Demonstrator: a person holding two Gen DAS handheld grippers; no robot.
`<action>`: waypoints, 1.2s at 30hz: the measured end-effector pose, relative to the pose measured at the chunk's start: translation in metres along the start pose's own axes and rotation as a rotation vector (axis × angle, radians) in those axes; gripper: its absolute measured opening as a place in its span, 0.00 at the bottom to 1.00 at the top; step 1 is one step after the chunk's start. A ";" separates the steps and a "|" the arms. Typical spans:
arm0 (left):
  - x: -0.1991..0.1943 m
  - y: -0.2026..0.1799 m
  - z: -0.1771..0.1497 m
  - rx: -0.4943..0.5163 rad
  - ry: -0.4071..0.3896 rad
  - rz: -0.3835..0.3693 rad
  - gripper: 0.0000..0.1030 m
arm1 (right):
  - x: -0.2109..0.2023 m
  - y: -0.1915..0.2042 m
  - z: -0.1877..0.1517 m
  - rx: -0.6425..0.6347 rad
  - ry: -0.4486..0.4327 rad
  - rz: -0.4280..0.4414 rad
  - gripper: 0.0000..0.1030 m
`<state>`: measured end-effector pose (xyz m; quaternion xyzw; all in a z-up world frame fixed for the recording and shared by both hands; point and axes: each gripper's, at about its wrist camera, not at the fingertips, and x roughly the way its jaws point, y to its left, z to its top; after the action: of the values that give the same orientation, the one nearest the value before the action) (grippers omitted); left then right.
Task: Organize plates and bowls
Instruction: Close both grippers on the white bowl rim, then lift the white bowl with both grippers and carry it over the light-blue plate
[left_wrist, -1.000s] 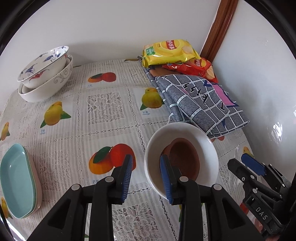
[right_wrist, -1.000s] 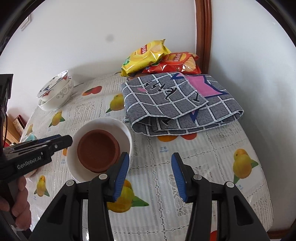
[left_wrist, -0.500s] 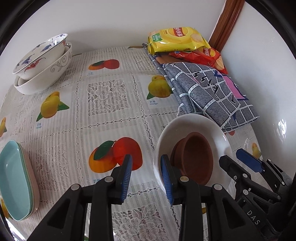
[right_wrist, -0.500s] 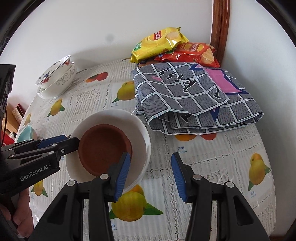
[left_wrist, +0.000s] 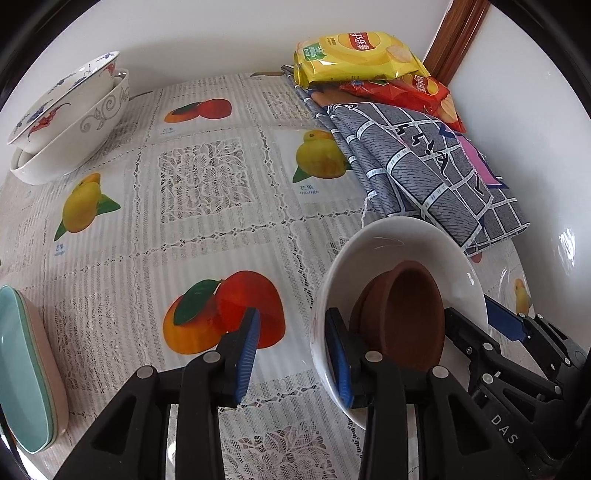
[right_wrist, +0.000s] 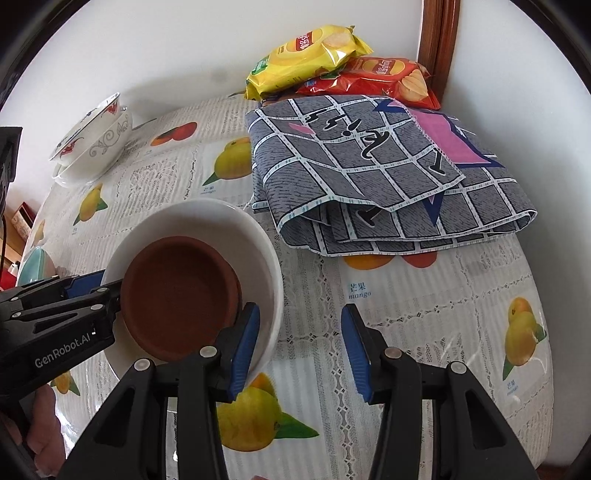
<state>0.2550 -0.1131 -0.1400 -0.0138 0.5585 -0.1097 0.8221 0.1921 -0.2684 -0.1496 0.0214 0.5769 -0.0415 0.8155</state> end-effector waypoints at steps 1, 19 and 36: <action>0.001 -0.001 0.000 0.007 0.003 0.006 0.35 | 0.001 0.000 0.000 0.001 0.001 0.001 0.45; 0.002 -0.001 0.001 0.018 -0.024 0.012 0.37 | 0.007 0.002 0.001 0.013 -0.017 -0.033 0.45; 0.003 0.001 0.000 0.004 -0.027 -0.007 0.34 | 0.009 -0.002 0.002 0.037 0.008 0.017 0.44</action>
<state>0.2561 -0.1126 -0.1424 -0.0155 0.5471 -0.1135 0.8292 0.1967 -0.2713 -0.1576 0.0415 0.5789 -0.0451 0.8131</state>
